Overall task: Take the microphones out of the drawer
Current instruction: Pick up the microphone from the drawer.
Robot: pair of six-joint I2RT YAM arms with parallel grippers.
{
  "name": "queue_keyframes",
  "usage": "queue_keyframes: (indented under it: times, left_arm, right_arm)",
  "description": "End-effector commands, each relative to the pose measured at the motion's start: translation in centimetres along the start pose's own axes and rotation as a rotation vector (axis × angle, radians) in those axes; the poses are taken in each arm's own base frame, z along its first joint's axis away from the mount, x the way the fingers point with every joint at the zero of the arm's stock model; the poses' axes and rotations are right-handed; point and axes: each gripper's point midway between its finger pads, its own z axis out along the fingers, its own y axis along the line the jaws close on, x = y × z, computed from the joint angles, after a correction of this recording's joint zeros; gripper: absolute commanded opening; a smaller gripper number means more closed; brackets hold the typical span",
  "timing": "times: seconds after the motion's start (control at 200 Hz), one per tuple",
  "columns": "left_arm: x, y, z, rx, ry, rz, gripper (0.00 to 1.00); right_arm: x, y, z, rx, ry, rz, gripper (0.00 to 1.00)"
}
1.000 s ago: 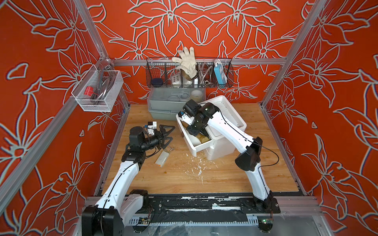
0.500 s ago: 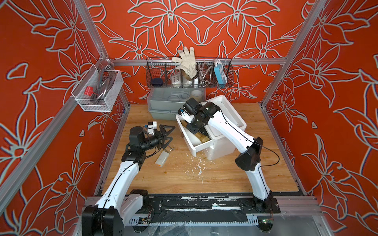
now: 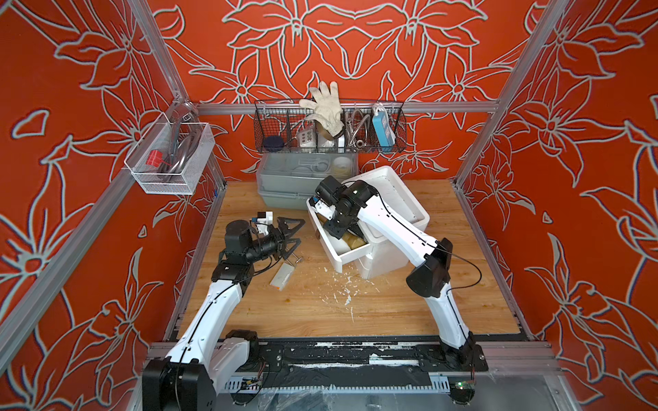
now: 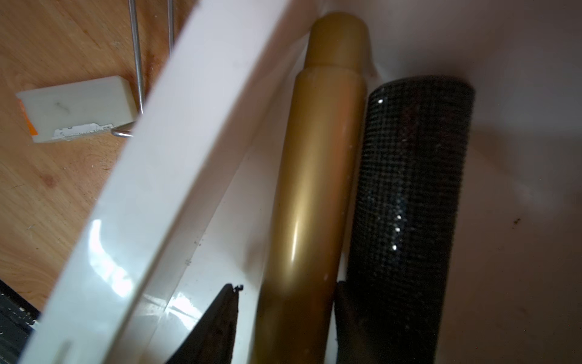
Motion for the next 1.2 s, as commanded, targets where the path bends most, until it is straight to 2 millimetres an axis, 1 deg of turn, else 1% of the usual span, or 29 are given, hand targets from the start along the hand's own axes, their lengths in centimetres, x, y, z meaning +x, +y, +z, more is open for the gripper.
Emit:
queue_keyframes:
  times: [0.0, 0.09, 0.155, 0.25, 0.33, 0.601, 0.701, 0.786, 1.021, 1.096, 1.126, 1.196]
  left_arm:
    - [-0.2, -1.0, -0.2, 0.03, -0.003, 0.035, 1.0]
    - [-0.2, -1.1, -0.2, 0.031, -0.002, 0.034, 1.0]
    - [-0.2, -1.1, -0.2, 0.032, -0.001, 0.034, 1.0]
    - [-0.2, -1.1, -0.1, 0.031, -0.001, 0.036, 1.0]
    - [-0.2, -1.1, -0.1, 0.031, -0.001, 0.037, 1.0]
    - [-0.3, -1.2, -0.1, 0.033, -0.002, 0.038, 1.0]
    - [-0.3, -1.4, -0.1, 0.036, -0.001, 0.041, 1.0]
    - [-0.3, -1.4, -0.1, 0.035, -0.001, 0.04, 1.0]
    - [-0.3, -1.5, -0.1, 0.037, -0.003, 0.043, 1.0]
    - [-0.4, -1.5, -0.1, 0.036, -0.004, 0.045, 1.0]
    - [-0.4, -1.5, -0.1, 0.035, -0.005, 0.046, 1.0]
    - [-0.3, -1.3, -0.1, 0.03, -0.005, 0.043, 1.0]
  right_arm:
    - [3.0, -1.0, 2.7, 0.046, 0.156, 0.002, 0.53]
    - [3.0, -1.2, 3.1, 0.062, 0.164, -0.002, 0.52]
    - [2.9, -1.2, 3.2, 0.063, 0.159, -0.001, 0.48]
    - [2.5, -1.1, 3.0, 0.051, 0.137, 0.008, 0.35]
    - [1.9, -1.0, 2.4, 0.044, 0.105, 0.016, 0.23]
    - [-0.2, -1.1, -0.6, 0.019, -0.001, 0.065, 0.14]
    - [-0.7, -1.4, -1.3, 0.022, -0.025, 0.083, 0.11]
    - [-1.0, -1.7, -1.9, 0.028, -0.047, 0.101, 0.1]
    - [-2.2, -2.7, -4.5, 0.046, -0.143, 0.169, 0.06]
    - [-2.6, -2.8, -5.1, 0.037, -0.169, 0.186, 0.03]
    - [-2.7, -2.9, -5.3, 0.035, -0.177, 0.193, 0.0]
    - [-3.0, -2.9, -5.8, 0.033, -0.201, 0.208, 0.0]
